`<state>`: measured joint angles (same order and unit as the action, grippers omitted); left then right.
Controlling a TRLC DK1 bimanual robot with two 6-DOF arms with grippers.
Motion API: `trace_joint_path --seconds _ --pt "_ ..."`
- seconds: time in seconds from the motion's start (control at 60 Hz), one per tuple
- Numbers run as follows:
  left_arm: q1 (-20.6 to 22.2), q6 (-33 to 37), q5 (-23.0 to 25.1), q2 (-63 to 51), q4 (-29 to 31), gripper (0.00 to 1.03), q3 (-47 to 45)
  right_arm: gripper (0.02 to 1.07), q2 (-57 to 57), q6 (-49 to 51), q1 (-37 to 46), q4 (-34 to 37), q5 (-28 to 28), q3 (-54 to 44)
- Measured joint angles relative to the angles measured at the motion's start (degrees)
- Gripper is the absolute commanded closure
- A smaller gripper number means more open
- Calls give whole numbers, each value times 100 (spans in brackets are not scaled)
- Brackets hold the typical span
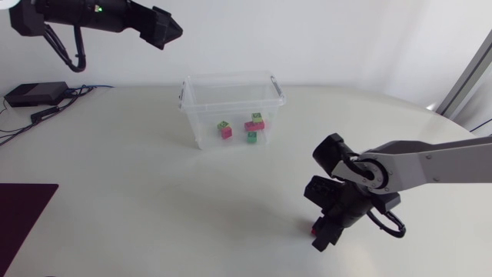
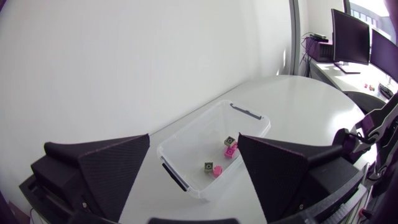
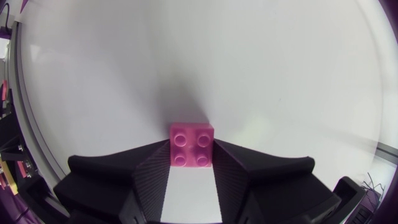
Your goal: Place the duplo bricks in the container
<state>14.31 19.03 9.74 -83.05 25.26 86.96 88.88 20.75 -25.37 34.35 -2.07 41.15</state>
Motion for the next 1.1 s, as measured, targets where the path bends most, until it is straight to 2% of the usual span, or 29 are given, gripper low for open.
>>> trace_joint_path --seconds 0.133,0.4,0.717,1.1 --pt "-39 -2 -179 907 164 4 -883 78 -380 0 -4 450 42 103" --pt "-155 4 -791 2599 186 4 -2911 78 -896 -201 -24 892 46 1058" --pt "-828 26 -876 4133 184 4 -4658 78 -745 -531 -46 916 46 2540" --pt "-1152 131 -876 5567 234 4 -5888 78 457 -715 -11 -293 46 3860"
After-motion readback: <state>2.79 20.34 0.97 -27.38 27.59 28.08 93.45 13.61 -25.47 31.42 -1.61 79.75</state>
